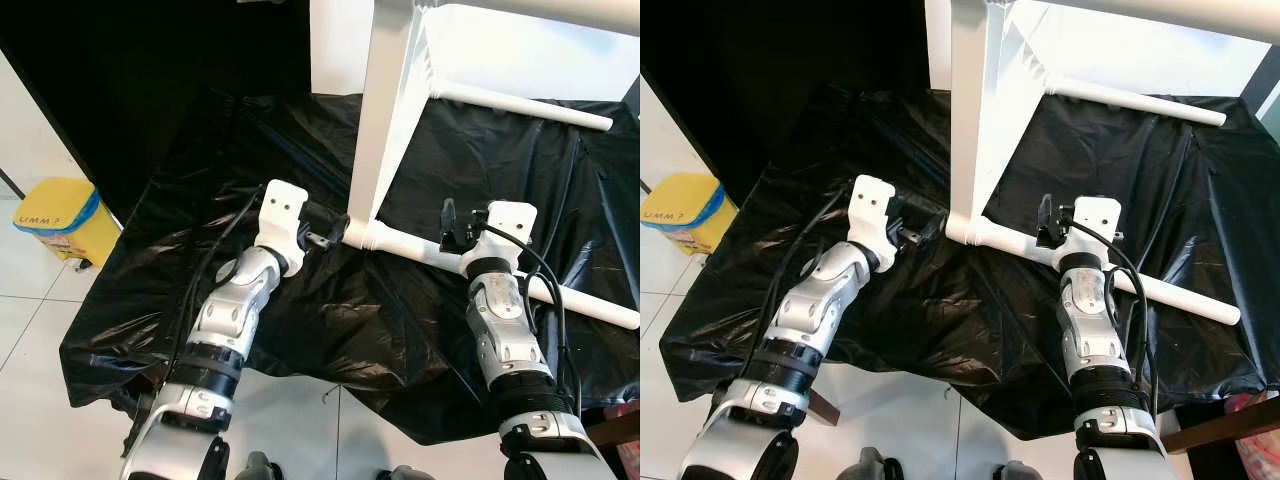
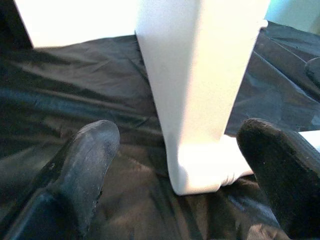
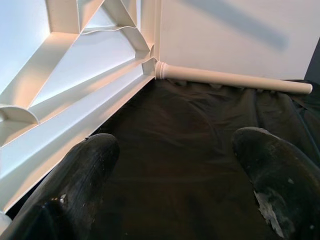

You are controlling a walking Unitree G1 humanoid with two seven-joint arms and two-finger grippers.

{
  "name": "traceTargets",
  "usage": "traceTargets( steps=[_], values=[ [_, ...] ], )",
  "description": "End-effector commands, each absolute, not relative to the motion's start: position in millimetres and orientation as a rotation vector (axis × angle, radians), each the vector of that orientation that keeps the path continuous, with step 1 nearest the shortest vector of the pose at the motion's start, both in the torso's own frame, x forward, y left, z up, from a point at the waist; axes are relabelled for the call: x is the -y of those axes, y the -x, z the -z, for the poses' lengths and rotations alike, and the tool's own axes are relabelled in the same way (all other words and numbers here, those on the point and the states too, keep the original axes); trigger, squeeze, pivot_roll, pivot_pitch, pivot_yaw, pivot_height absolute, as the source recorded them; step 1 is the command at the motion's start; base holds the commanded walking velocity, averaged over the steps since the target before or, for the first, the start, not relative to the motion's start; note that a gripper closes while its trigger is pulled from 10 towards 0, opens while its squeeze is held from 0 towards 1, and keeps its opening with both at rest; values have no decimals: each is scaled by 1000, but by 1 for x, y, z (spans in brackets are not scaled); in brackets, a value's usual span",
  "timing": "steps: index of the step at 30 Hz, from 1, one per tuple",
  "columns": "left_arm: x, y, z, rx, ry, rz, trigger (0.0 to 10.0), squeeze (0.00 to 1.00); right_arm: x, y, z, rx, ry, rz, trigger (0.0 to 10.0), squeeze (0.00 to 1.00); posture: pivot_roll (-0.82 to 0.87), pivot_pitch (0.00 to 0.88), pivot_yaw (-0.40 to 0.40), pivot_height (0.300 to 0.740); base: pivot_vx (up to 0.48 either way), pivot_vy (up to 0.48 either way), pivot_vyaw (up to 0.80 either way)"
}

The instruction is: Building children table

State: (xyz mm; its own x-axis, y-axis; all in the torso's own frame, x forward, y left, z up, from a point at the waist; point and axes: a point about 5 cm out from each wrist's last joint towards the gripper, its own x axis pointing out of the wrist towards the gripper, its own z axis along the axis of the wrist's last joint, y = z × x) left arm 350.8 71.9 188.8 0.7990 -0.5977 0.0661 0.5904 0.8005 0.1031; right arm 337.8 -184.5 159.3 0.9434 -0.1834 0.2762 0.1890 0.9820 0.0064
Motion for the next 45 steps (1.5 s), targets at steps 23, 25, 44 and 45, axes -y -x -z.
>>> traceTargets(
  steps=[23, 25, 44, 45],
  values=[
    [-29, -373, -212, 155, -148, 706, 10000, 0, 191, -322, -152, 259, 66, 251, 10000, 0, -182, 178, 16, 740, 0, 0, 0],
    [-29, -375, -214, 160, -153, 698, 10000, 0, 192, -322, -153, 258, 68, 254, 10000, 0, -184, 180, 17, 740, 0, 0, 0],
    [-39, -380, -209, 117, -200, 683, 10000, 0, 192, -326, -152, 238, 79, 253, 10000, 0, -184, 122, -4, 740, 0, 0, 0],
    [-40, -380, -208, 111, -205, 674, 10000, 0, 192, -327, -152, 238, 80, 252, 10000, 0, -184, 114, -7, 740, 0, 0, 0]
  ],
)
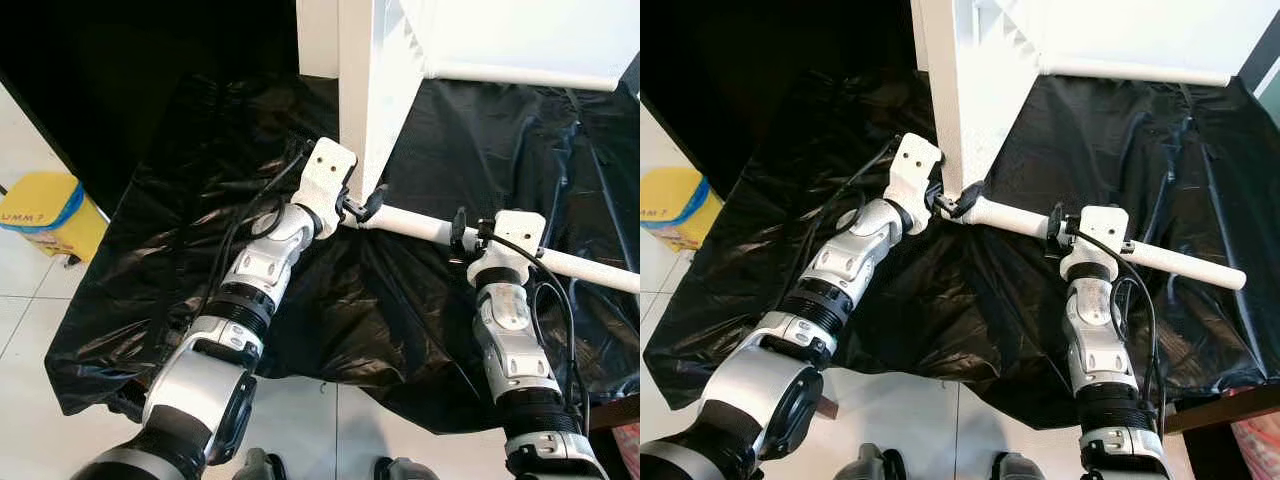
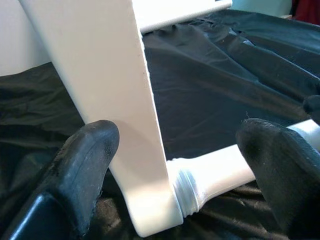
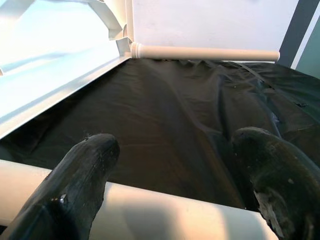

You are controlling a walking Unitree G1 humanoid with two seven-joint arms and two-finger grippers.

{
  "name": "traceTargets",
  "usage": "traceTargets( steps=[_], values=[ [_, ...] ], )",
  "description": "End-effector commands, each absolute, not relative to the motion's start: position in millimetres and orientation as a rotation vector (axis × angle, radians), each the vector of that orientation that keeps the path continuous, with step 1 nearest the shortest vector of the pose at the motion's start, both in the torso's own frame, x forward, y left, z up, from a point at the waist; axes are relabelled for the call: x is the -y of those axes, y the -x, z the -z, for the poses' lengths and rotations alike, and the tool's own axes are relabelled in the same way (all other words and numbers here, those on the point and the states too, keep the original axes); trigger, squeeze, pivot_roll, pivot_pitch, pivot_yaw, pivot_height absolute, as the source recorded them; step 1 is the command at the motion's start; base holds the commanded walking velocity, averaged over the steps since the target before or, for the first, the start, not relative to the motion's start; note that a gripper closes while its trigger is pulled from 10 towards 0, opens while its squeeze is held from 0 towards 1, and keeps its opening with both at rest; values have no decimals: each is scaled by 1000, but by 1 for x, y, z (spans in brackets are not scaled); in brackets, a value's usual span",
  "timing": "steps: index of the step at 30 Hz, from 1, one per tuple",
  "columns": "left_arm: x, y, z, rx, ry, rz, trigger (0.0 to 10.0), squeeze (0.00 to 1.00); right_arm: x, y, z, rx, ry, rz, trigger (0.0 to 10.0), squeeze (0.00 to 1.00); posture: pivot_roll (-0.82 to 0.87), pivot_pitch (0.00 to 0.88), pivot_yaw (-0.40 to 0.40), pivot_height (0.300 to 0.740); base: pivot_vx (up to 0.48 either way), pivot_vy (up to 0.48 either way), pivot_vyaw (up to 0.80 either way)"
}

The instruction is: Building children table

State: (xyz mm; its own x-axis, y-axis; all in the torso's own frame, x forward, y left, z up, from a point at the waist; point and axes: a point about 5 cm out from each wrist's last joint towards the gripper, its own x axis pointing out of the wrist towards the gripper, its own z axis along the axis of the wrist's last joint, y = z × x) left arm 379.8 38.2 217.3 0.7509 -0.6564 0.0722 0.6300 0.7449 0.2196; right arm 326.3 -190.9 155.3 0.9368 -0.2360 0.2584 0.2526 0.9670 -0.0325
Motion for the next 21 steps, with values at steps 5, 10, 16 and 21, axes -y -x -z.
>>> traceTargets(
  steps=[5, 10, 16, 21],
  values=[
    [-40, -383, -209, 107, -190, 646, 10000, 0, 193, -330, -154, 238, 81, 253, 10000, 0, -186, 100, -10, 740, 0, 0, 0],
    [-36, -386, -210, 106, -187, 614, 10000, 0, 194, -329, -152, 229, 82, 260, 10000, 0, -195, 89, -9, 740, 0, 0, 0],
    [-37, -390, -211, 100, -205, 548, 10000, 0, 197, -324, -143, 197, 85, 274, 10000, 0, -198, 88, -5, 740, 0, 0, 0],
    [-39, -393, -213, 103, -222, 494, 10000, 0, 199, -321, -133, 144, 67, 289, 10000, 0, -197, 88, -3, 740, 0, 0, 0]
  ],
)
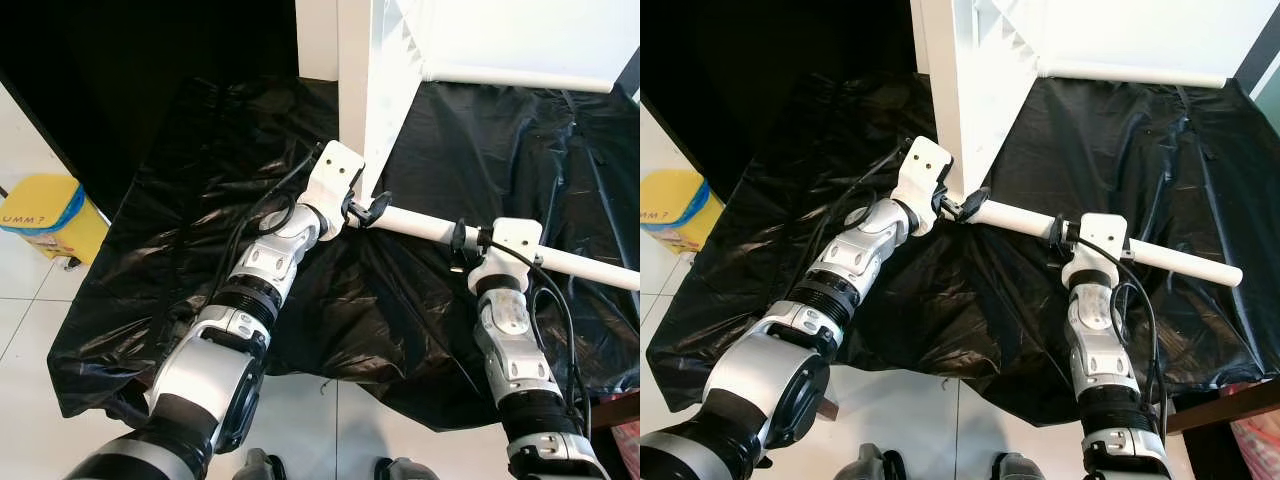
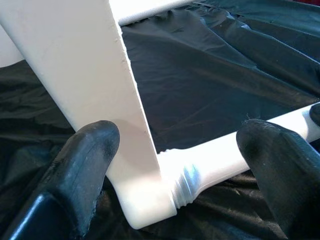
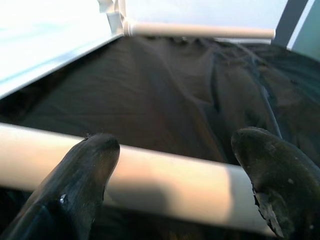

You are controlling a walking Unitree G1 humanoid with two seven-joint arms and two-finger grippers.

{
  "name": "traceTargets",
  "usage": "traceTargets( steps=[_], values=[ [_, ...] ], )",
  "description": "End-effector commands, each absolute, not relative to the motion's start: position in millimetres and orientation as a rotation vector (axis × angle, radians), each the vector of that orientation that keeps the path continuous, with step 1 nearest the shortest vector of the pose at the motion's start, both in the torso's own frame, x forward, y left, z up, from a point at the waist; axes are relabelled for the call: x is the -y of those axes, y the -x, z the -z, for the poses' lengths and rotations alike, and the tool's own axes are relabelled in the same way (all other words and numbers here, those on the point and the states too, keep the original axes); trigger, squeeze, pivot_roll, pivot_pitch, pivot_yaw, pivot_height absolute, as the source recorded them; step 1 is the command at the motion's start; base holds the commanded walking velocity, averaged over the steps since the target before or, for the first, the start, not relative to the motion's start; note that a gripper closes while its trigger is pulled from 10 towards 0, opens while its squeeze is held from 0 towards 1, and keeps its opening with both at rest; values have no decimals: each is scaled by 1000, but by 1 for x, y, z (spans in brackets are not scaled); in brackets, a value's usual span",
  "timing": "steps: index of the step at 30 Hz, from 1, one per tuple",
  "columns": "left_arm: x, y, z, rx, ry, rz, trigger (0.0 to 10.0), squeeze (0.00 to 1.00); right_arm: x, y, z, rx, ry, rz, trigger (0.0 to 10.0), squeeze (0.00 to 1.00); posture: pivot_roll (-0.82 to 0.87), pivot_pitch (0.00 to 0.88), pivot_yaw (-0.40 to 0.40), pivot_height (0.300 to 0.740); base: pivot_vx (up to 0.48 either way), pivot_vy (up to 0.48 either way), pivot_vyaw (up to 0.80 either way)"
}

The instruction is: Building children table

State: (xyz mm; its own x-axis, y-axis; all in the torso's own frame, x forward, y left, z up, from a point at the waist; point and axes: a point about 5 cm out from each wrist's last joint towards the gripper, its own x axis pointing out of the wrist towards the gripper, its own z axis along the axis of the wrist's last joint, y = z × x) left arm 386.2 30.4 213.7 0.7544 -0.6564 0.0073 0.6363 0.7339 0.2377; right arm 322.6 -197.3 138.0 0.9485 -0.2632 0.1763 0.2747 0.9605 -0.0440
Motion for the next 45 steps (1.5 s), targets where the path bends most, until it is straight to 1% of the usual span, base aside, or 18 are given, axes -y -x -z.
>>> traceTargets(
  steps=[1, 7, 11, 12, 13, 16, 19, 22, 24, 25, 26, 29, 31, 32, 35, 37, 42, 45],
  values=[
    [-39, -394, -215, 104, -226, 469, 10000, 0, 200, -320, -128, 106, 42, 293, 10000, 0, -197, 88, -1, 740, 0, 0, 0],
    [-40, -396, -218, 115, -246, 435, 10000, 0, 203, -324, -122, -2, -44, 267, 10000, 0, -201, 92, 2, 740, 0, 0, 0],
    [-39, -396, -217, 107, -234, 454, 10000, 0, 207, -327, -125, -11, -52, 261, 10000, 0, -203, 94, 2, 740, 0, 0, 0],
    [-34, -390, -211, 78, -167, 578, 10000, 0, 219, -336, -135, 6, -50, 258, 10000, 0, -203, 97, -3, 740, 0, 0, 0],
    [-34, -390, -211, 78, -167, 578, 10000, 0, 219, -336, -135, 6, -50, 258, 10000, 0, -203, 97, -3, 740, 0, 0, 0],
    [-29, -383, -201, 42, -169, 670, 10000, 0, 225, -345, -140, -13, -33, 259, 10000, 0, -193, 94, -12, 740, 0, 0, 0],
    [-23, -374, -189, 4, -202, 752, 10000, 0, 223, -354, -144, -23, -34, 229, 10000, 0, -184, 93, -19, 740, 0, 0, 0],
    [-20, -370, -185, -5, -216, 788, 10000, 0, 222, -358, -147, -21, -21, 214, 10000, 0, -179, 90, -23, 740, 0, 0, 0],
    [-19, -366, -181, -20, -220, 816, 10000, 0, 221, -362, -147, -46, -11, 209, 10000, 0, -170, 88, -30, 740, 0, 0, 0],
    [-18, -362, -178, -25, -230, 838, 10000, 0, 219, -365, -144, -93, -15, 205, 10000, 0, -162, 88, -35, 740, 0, 0, 0],
    [-18, -362, -178, -25, -230, 838, 10000, 0, 219, -365, -144, -93, -15, 205, 10000, 0, -162, 88, -35, 740, 0, 0, 0],
    [-17, -356, -173, -32, -238, 859, 10000, 0, 216, -370, -134, -213, -72, 208, 10000, 0, -148, 84, -44, 740, 0, 0, 0],
    [-17, -356, -173, -32, -238, 859, 10000, 0, 216, -370, -134, -213, -72, 208, 10000, 0, -148, 84, -44, 740, 0, 0, 0],
    [-18, -354, -173, -32, -239, 859, 10000, 0, 213, -370, -128, -275, -112, 203, 10000, 0, -132, 83, -57, 740, 0, 0, 0],
    [-18, -354, -173, -32, -239, 859, 10000, 0, 213, -370, -128, -275, -112, 203, 10000, 0, -132, 83, -57, 740, 0, 0, 0],
    [-24, -351, -171, -39, -239, 840, 10000, 0, 207, -367, -111, -403, -213, 175, 10000, 0, -116, 81, -67, 740, 0, 0, 0],
    [-30, -348, -169, -47, -245, 821, 10000, 0, 204, -363, -100, -465, -228, 147, 10000, 0, -115, 77, -68, 740, 0, 0, 0],
    [-34, -345, -168, -54, -247, 813, 10000, 0, 201, -358, -91, -490, -190, 121, 10000, 0, -118, 78, -66, 740, 0, 0, 0]
  ],
)
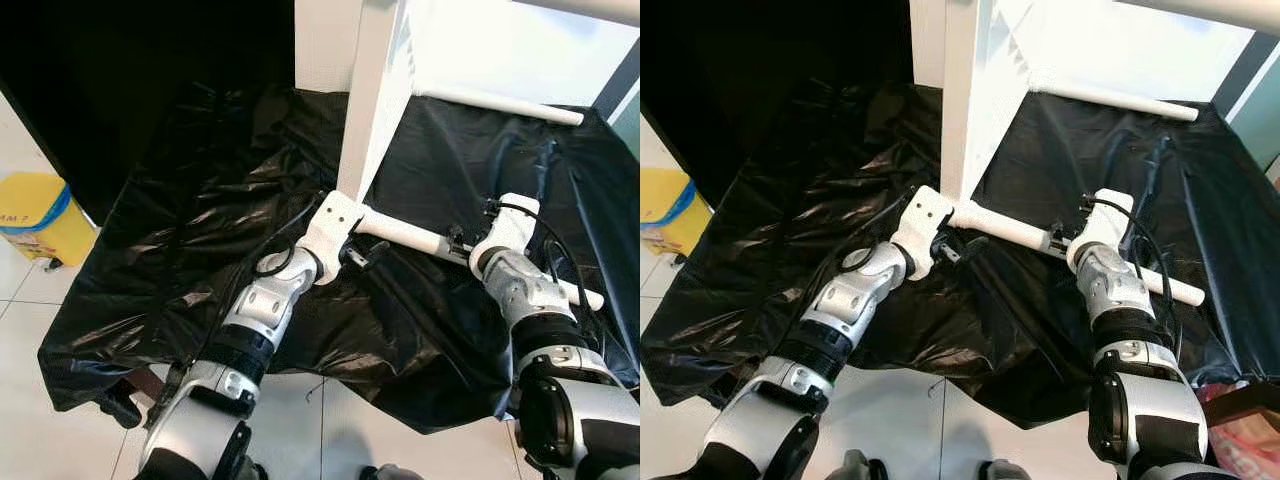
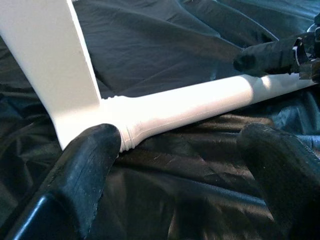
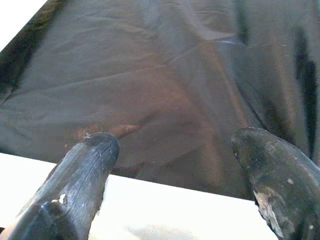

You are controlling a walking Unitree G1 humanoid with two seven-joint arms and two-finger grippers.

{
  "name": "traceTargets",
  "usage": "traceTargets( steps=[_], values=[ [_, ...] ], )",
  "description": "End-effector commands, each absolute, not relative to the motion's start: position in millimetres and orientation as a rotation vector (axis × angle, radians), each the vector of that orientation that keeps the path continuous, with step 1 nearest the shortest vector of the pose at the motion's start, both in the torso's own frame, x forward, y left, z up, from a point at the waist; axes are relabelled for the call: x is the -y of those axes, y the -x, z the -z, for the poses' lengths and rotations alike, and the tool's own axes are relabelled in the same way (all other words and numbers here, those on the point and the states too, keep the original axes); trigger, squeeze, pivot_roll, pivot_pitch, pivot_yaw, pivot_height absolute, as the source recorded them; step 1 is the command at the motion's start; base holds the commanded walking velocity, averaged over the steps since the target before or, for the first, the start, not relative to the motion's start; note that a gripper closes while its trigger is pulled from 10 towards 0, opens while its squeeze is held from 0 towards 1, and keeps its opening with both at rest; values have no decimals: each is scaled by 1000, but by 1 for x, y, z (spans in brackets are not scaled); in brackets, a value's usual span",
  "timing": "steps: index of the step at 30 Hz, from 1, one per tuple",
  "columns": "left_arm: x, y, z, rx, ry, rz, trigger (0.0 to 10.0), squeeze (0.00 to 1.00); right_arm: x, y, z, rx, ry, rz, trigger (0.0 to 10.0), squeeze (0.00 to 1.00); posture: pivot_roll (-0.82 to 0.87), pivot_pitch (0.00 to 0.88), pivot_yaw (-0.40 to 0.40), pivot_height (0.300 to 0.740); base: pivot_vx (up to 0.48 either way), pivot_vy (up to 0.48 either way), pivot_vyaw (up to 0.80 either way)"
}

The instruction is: Building children table

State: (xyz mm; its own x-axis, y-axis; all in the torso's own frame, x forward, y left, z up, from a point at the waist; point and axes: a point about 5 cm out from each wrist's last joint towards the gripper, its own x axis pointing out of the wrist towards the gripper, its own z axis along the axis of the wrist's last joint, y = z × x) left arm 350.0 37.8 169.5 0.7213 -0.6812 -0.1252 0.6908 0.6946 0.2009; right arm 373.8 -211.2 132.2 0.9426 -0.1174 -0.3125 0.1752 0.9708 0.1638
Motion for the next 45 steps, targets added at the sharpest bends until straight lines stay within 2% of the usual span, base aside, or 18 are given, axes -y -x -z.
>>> traceTargets(
  steps=[1, 8, 10, 18, 20, 22, 25, 31, 37, 40, 45],
  values=[
    [-34, -345, -168, -54, -247, 813, 10000, 0, 201, -358, -91, -490, -190, 121, 10000, 0, -118, 78, -66, 740, 0, 0, 0],
    [-39, -345, -170, -63, -248, 794, 10000, 0, 199, -339, -71, -548, -148, 81, 10000, 0, -132, 100, -54, 740, 0, 0, 0],
    [-39, -346, -172, -63, -248, 791, 10000, 0, 201, -324, -66, -550, -144, 84, 10000, 0, -136, 110, -53, 740, 0, 0, 0],
    [-39, -345, -174, -66, -249, 788, 10000, 0, 203, -309, -62, -566, -164, 92, 10000, 0, -141, 115, -52, 740, 0, 0, 0],
    [-40, -345, -174, -66, -252, 784, 10000, 0, 204, -301, -58, -579, -174, 98, 10000, 0, -144, 119, -50, 740, 0, 0, 0],
    [-42, -345, -175, -67, -261, 783, 10000, 0, 213, -278, -51, -608, -172, 124, 10000, 0, -149, 119, -43, 740, 0, 0, 0],
    [-43, -345, -176, -64, -268, 789, 10000, 0, 218, -268, -50, -616, -165, 136, 10000, 0, -149, 119, -43, 740, 0, 0, 0],
    [-46, -345, -180, -51, -283, 799, 10000, 0, 220, -263, -59, -579, -149, 129, 10000, 0, -145, 114, -39, 740, 0, 0, 0],
    [-52, -347, -183, -42, -296, 789, 10000, 0, 218, -263, -86, -414, -105, 39, 10000, 0, -140, 118, -39, 740, 0, 0, 0],
    [-52, -347, -183, -42, -296, 789, 10000, 0, 218, -263, -86, -414, -105, 39, 10000, 0, -140, 118, -39, 740, 0, 0, 0],
    [-53, -346, -182, -43, -303, 785, 10000, 0, 220, -256, -97, -366, -77, -77, 10000, 0, -140, 121, -38, 740, 0, 0, 0]
  ],
)
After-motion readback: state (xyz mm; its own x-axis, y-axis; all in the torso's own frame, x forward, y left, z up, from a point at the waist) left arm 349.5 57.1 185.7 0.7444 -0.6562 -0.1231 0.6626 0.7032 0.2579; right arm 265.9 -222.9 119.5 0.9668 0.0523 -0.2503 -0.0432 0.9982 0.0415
